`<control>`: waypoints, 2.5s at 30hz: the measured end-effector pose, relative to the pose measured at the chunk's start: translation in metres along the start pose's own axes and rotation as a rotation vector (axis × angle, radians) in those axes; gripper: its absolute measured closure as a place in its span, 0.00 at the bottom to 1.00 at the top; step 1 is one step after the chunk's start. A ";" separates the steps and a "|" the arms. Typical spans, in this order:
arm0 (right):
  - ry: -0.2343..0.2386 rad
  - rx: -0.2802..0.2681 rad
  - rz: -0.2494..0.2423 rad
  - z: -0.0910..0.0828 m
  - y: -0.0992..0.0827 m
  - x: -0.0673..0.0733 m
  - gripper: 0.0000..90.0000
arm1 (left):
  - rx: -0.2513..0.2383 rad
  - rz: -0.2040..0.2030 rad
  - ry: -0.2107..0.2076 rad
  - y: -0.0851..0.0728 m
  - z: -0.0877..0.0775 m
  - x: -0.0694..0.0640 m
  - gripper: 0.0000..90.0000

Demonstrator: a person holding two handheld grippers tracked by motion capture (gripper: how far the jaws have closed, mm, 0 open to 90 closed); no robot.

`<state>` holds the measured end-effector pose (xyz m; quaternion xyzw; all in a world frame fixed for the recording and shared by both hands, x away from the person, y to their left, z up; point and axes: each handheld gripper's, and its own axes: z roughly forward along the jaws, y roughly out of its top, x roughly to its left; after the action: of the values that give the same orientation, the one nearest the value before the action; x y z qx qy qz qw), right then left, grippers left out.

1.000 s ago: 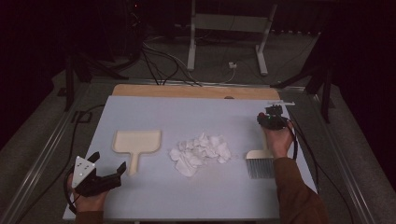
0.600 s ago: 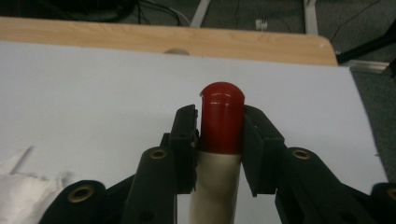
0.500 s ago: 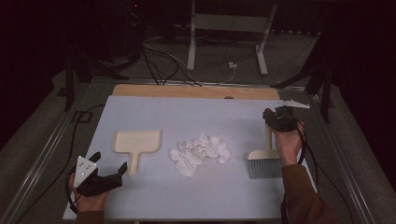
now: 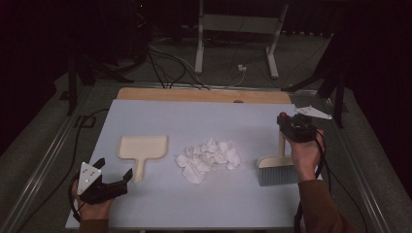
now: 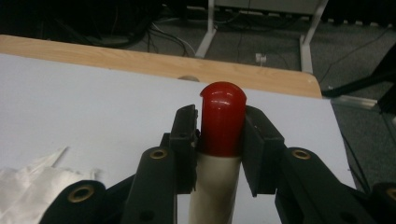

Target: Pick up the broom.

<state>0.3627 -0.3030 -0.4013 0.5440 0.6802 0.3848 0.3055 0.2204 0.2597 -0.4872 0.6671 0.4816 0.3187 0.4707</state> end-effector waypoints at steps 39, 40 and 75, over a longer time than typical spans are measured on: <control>0.085 -0.164 -0.064 -0.063 -0.005 0.032 0.76 | -0.019 0.096 -0.202 0.041 0.037 -0.075 0.01; 0.089 -0.166 -0.065 -0.064 -0.005 0.032 0.76 | -0.021 0.099 -0.216 0.044 0.040 -0.080 0.01; 0.233 -0.291 -0.147 -0.105 0.007 0.096 0.76 | 0.040 0.212 -0.568 0.082 0.106 -0.205 0.09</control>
<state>0.2576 -0.2283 -0.3406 0.3949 0.6861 0.5158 0.3274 0.2733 0.0252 -0.4422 0.7851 0.2648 0.1572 0.5375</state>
